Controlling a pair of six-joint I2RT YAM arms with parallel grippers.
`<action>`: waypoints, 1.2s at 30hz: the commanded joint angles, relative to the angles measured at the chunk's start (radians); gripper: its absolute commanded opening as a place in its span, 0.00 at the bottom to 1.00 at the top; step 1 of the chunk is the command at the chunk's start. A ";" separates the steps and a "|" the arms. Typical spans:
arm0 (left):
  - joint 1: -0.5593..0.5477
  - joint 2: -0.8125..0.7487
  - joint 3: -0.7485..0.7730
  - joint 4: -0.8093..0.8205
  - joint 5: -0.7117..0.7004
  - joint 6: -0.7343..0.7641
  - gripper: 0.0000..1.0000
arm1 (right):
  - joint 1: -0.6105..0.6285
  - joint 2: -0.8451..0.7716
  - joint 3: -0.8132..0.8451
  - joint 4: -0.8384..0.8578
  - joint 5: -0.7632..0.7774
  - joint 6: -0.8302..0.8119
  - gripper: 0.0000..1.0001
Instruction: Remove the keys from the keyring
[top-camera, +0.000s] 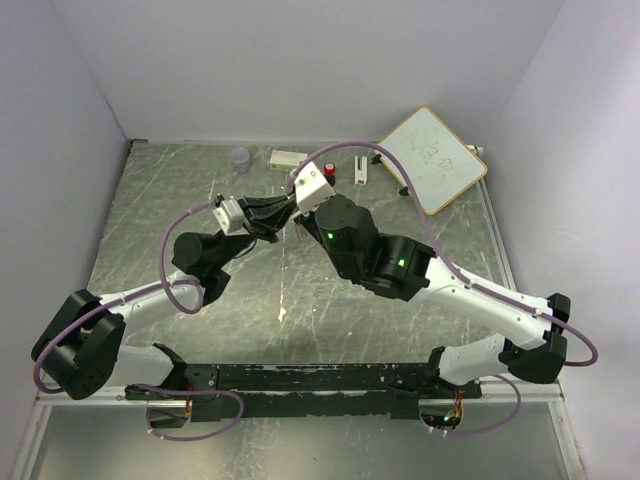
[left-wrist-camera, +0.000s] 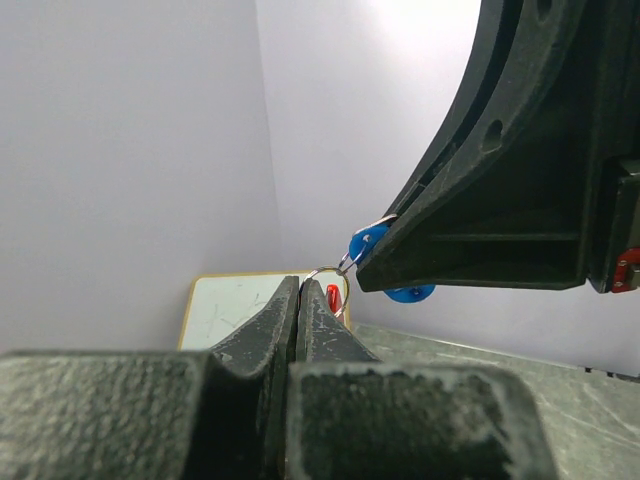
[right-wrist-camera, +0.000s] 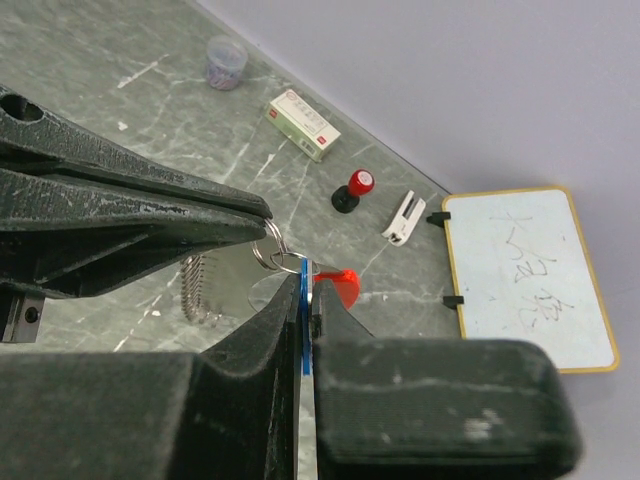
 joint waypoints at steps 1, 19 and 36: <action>0.021 0.012 -0.026 0.049 -0.017 -0.042 0.07 | 0.000 -0.108 -0.040 0.146 0.028 0.005 0.00; 0.021 -0.032 -0.031 -0.038 -0.022 -0.051 0.66 | -0.001 -0.162 -0.096 0.247 -0.009 -0.032 0.00; 0.021 -0.176 0.005 -0.143 -0.025 -0.042 0.39 | -0.002 -0.153 -0.067 0.206 0.005 -0.026 0.00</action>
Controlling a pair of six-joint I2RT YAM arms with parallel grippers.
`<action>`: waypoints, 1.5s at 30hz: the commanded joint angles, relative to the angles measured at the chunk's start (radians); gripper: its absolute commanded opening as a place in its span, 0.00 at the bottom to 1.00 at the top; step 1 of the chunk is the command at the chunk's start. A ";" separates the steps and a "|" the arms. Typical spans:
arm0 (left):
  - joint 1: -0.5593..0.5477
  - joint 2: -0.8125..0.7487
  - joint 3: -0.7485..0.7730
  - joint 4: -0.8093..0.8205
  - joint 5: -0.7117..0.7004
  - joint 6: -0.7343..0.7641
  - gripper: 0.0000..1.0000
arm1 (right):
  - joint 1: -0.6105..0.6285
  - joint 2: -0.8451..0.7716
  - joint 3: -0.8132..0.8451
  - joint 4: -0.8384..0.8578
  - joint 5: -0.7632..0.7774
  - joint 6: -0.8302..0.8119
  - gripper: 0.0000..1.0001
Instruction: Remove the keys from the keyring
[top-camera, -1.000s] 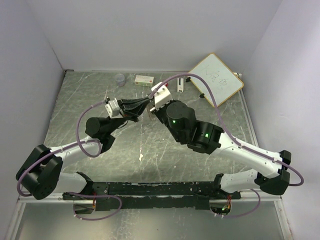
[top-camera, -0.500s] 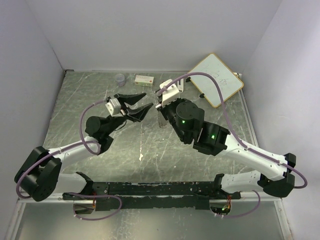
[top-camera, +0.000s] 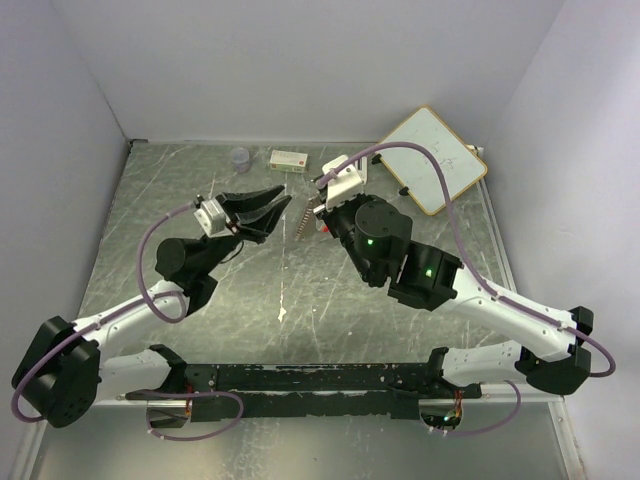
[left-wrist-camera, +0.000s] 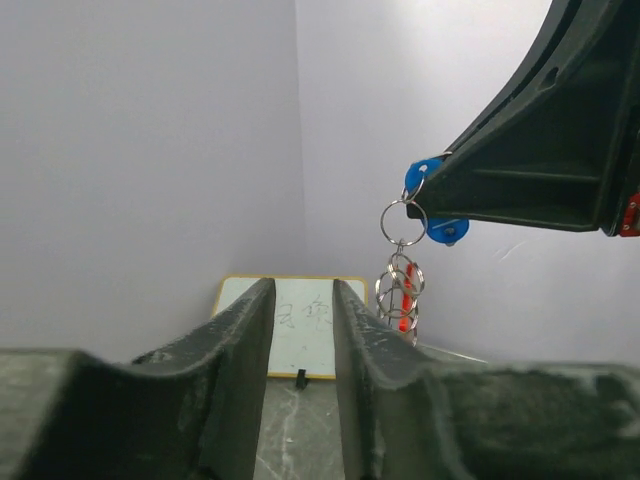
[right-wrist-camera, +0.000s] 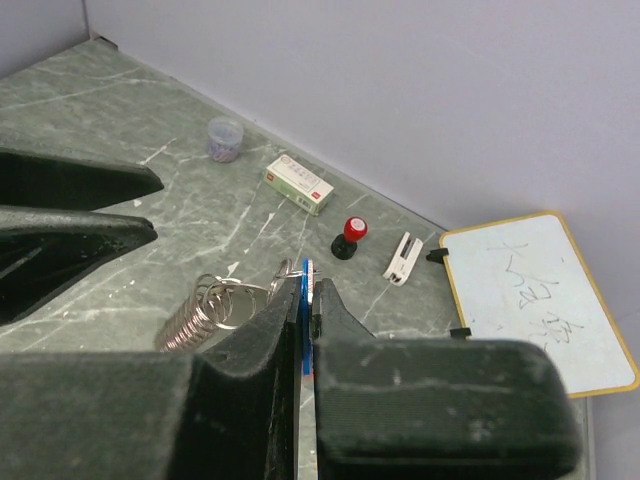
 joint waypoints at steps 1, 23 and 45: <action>0.003 -0.017 0.052 -0.049 0.049 -0.025 0.29 | 0.000 -0.010 0.041 0.014 0.017 0.004 0.00; -0.006 0.011 0.144 -0.093 0.253 -0.120 0.44 | -0.001 0.054 0.081 0.018 -0.008 0.013 0.00; -0.031 0.104 0.172 0.001 0.252 -0.187 0.33 | 0.000 0.062 0.077 0.027 -0.020 0.011 0.00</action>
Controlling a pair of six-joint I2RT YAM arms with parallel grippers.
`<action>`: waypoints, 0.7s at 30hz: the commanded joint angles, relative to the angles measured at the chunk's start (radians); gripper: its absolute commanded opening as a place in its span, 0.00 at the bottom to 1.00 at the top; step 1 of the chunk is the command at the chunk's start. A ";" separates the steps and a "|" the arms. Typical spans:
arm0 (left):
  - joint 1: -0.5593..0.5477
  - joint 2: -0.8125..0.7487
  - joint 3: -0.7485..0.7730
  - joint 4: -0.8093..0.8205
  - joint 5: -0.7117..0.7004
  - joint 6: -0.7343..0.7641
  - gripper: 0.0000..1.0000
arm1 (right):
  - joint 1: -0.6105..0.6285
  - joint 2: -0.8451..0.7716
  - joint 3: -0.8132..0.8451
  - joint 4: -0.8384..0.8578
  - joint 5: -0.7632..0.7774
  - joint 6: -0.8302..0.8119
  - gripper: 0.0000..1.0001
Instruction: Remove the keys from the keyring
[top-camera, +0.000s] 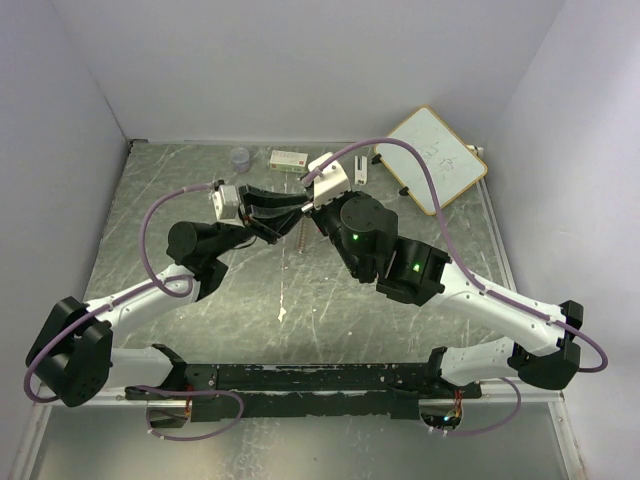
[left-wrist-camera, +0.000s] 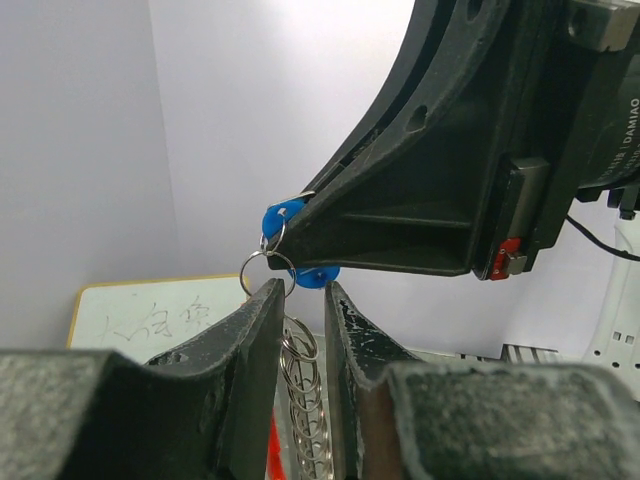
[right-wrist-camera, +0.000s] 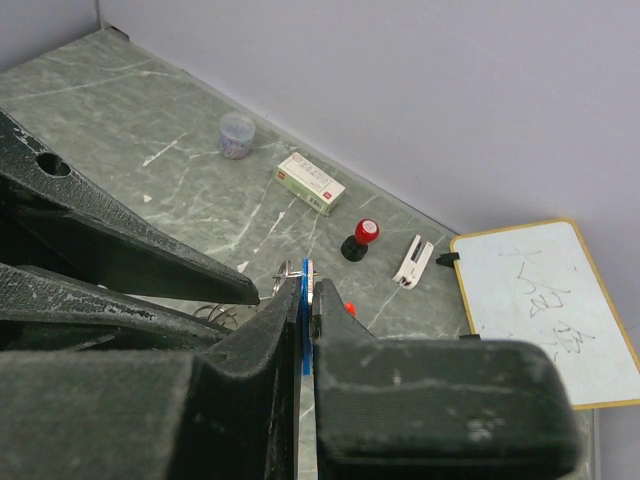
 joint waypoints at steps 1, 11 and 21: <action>-0.019 -0.021 0.030 0.011 0.003 0.017 0.34 | 0.000 0.001 0.032 0.041 0.001 0.006 0.00; -0.058 -0.049 0.032 -0.068 -0.043 0.095 0.36 | 0.000 0.009 0.037 0.044 -0.008 0.012 0.00; -0.081 -0.080 -0.012 -0.089 -0.182 0.174 0.32 | -0.001 0.016 0.046 0.037 -0.017 0.013 0.00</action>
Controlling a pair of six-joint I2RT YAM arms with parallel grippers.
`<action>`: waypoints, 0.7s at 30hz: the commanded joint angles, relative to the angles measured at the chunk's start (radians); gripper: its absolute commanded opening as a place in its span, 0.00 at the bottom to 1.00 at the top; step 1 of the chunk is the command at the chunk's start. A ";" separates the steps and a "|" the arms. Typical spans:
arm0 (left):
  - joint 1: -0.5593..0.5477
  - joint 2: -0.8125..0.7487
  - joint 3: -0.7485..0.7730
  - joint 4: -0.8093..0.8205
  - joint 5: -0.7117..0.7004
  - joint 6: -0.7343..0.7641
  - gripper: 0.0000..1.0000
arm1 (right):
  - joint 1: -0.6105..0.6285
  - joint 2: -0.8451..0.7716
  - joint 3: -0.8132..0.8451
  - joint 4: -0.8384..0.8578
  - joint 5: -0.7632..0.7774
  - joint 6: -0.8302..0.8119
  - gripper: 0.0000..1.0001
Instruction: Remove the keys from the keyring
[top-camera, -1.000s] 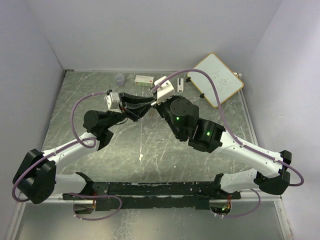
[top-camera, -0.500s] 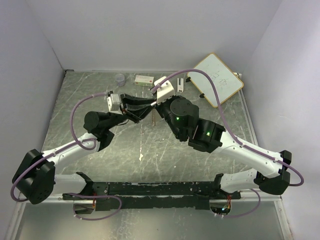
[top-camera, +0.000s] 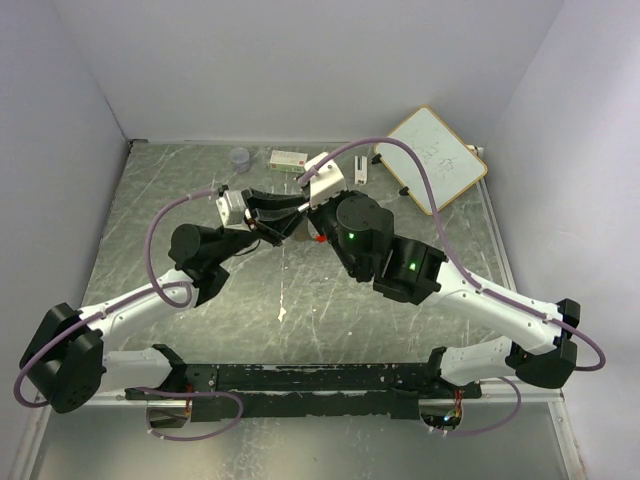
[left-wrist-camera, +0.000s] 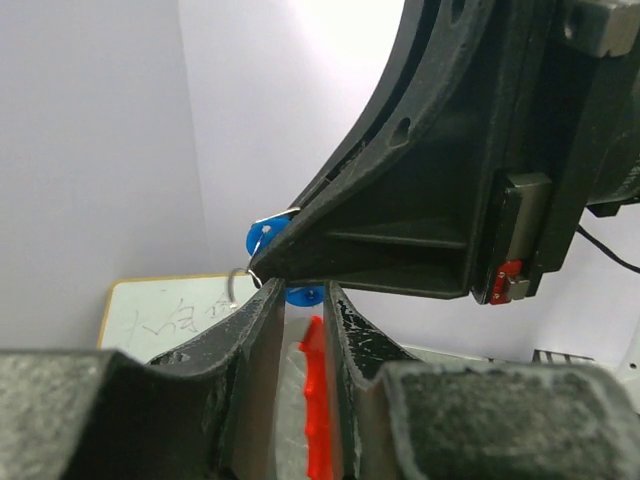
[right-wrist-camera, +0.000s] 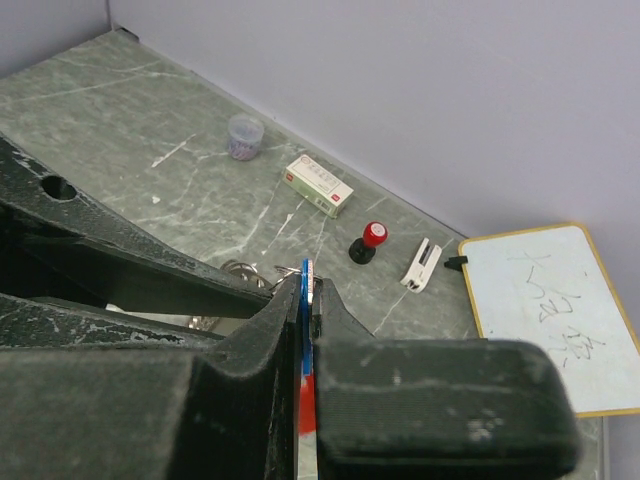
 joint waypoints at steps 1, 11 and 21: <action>-0.022 -0.047 -0.014 -0.010 -0.096 0.070 0.32 | -0.001 -0.001 0.038 0.035 -0.001 0.006 0.00; -0.064 -0.092 -0.040 -0.035 -0.141 0.147 0.37 | -0.001 0.002 0.035 0.039 -0.003 0.004 0.00; -0.118 -0.130 -0.118 0.015 -0.339 0.226 0.46 | 0.000 0.001 0.036 0.035 -0.008 0.006 0.00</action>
